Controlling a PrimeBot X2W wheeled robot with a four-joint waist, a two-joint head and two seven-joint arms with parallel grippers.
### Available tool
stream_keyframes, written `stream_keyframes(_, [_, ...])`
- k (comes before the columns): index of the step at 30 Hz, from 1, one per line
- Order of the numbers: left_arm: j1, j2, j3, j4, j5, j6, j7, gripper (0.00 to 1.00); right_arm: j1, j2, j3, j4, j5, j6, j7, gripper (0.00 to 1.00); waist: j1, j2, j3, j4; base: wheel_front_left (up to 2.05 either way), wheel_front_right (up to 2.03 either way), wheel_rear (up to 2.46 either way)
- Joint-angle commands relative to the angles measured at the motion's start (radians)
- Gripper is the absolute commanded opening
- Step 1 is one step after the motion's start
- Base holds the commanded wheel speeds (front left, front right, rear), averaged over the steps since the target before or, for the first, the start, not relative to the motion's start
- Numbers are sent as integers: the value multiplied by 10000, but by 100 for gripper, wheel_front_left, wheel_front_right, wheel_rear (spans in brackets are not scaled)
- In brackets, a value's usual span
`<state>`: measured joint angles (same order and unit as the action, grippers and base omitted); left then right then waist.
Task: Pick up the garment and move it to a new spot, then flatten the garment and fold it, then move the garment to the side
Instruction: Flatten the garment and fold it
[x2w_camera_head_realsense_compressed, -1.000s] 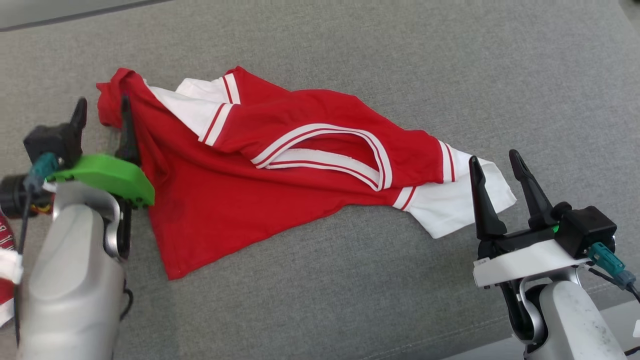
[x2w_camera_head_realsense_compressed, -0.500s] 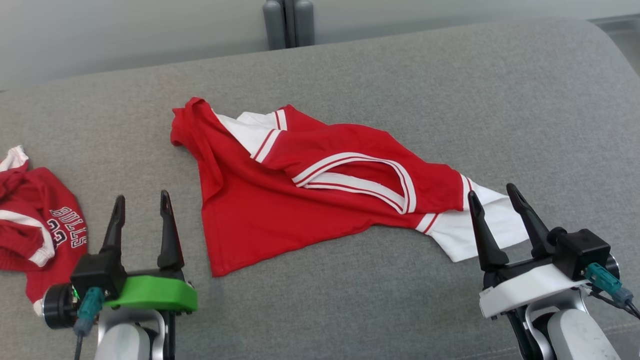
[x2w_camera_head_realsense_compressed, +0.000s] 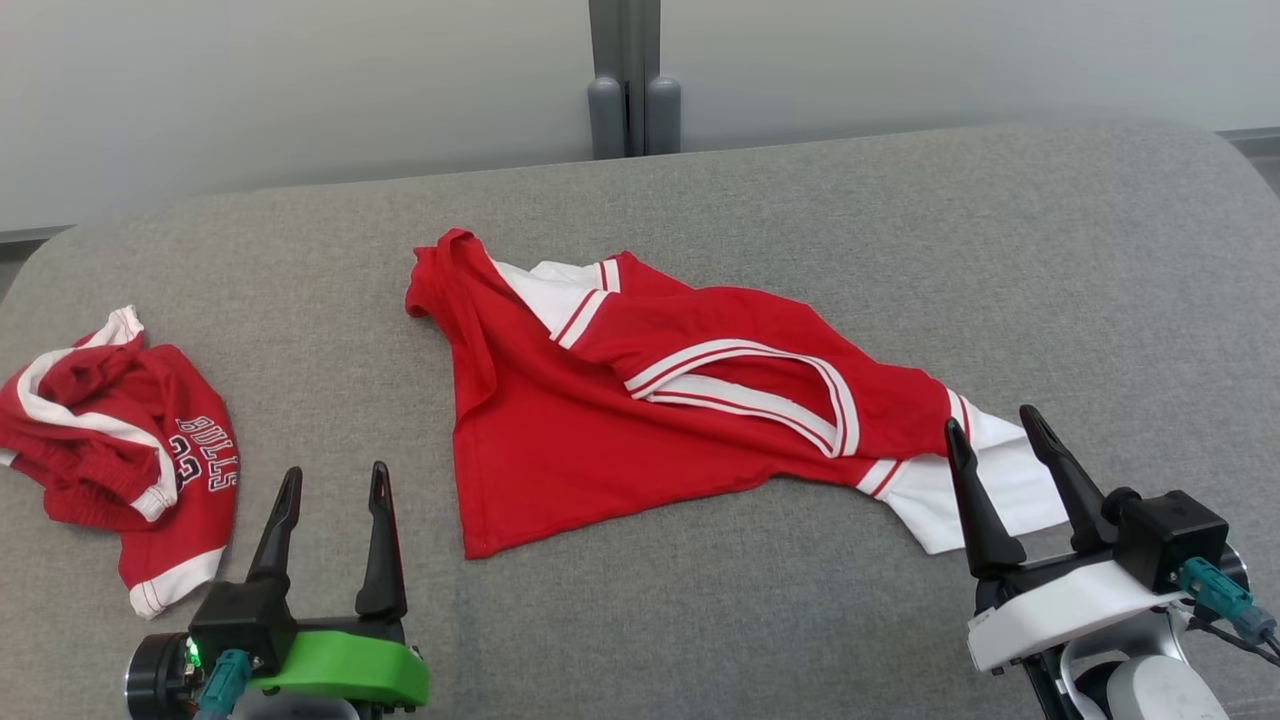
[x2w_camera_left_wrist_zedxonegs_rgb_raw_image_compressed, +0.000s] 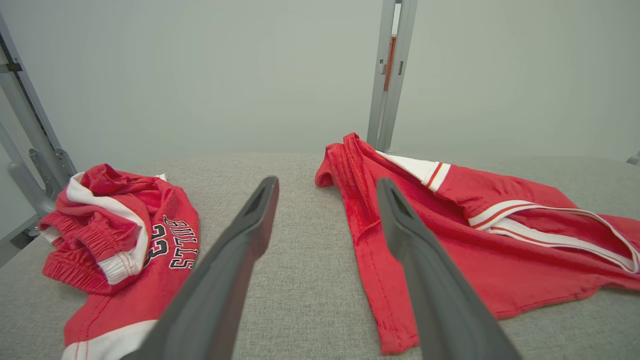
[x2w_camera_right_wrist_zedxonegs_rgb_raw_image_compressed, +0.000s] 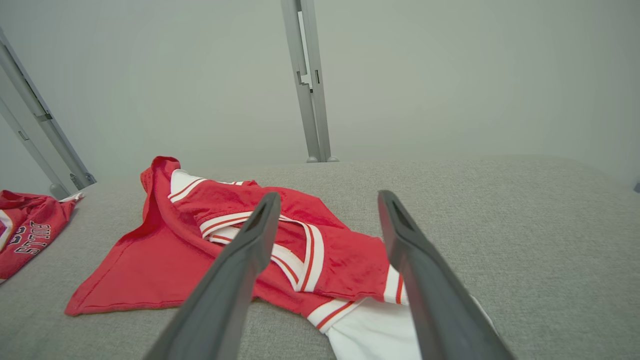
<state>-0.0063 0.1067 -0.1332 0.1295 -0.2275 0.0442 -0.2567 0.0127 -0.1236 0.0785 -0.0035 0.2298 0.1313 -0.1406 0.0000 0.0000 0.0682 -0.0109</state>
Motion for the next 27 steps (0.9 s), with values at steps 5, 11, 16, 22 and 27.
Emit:
stream_keyframes(5, [-52, 141, -63, 37, 84, 7, 47, 100, 40, 19, -19, -111, 15, -10, 32, 100, 0, 0, 123, -40, 0, 0, 0])
stream_keyframes(11, [-494, 189, -295, 213, 200, -79, 242, 100, -158, 16, -31, -172, 84, -10, 17, 100, 0, 0, 381, -87, 0, 0, 0])
stream_keyframes(16, [-1147, 108, -795, 1017, 10, -486, 1393, 100, -275, 15, 24, -157, 232, -10, 35, 100, 0, 0, 869, -175, 0, 0, 0])
stream_keyframes(22, [-1693, -41, -1059, 2769, -470, -846, 2725, 100, -430, -18, 91, -26, 343, -10, -96, 100, 0, 0, 1435, -426, 0, 0, 0])
stream_keyframes(27, [-1923, -100, -976, 3754, -761, -921, 2922, 40, -532, -59, -24, 227, 287, -10, -211, 100, 0, 0, 1677, -597, 0, 0, 0])
